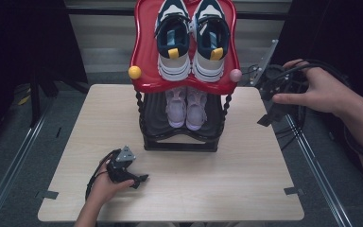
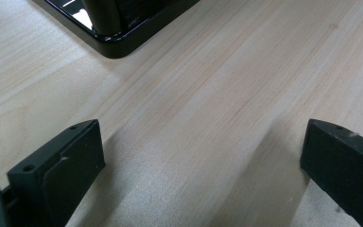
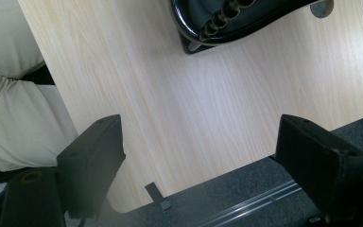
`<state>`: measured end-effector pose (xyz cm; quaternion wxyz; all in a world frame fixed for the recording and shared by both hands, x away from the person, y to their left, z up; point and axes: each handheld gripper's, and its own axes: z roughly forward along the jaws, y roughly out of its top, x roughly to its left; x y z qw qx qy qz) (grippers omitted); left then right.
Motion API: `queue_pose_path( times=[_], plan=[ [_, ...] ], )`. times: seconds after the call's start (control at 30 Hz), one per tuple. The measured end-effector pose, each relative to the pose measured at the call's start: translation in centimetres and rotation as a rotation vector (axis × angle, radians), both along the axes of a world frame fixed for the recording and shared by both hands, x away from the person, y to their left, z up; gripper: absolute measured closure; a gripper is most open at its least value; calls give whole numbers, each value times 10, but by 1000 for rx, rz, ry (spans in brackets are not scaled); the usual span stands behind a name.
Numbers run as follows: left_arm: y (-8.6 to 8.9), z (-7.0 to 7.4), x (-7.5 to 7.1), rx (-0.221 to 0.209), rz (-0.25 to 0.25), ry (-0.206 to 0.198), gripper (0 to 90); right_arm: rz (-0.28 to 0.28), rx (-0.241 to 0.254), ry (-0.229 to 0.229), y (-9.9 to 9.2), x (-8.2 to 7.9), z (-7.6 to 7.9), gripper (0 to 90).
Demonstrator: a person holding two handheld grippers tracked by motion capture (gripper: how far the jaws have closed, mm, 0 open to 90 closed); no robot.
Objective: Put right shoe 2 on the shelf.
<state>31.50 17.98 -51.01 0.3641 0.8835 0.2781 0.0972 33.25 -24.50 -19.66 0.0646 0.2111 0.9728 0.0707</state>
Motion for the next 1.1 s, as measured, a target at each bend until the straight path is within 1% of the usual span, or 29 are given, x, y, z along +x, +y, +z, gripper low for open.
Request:
queue_pose_path(
  times=[0.07,0.1,0.23,0.4,0.43,0.47,0.53,0.63,0.67,0.87,1.1],
  plan=[
    [0,0,0,1,-1,0,0,3,1,4,-1,-1,-6,156],
    [0,0,0,-4,3,1,0,-5,5,5,-1,-2,-8,156],
    [0,0,0,-3,2,-3,0,3,14,6,-2,-4,-19,156],
    [0,0,0,-4,3,-3,0,-1,15,14,-5,-7,-28,156],
    [0,0,0,-4,3,-3,0,-2,16,8,-6,-8,-30,156],
    [0,0,0,-4,3,-3,0,-9,22,7,-6,-9,-32,156],
    [0,0,0,-4,3,-3,0,-2,29,11,-7,-10,-37,156],
    [0,0,0,-4,4,-3,0,-1,26,19,-8,-11,-47,156],
    [0,0,0,-4,4,-3,0,7,29,19,-8,-12,-50,156],
    [0,0,0,-3,4,-3,0,-9,45,33,-10,-16,-69,156],
    [0,0,0,-3,4,-3,0,-15,61,36,-10,-21,-93,156]
  ],
)
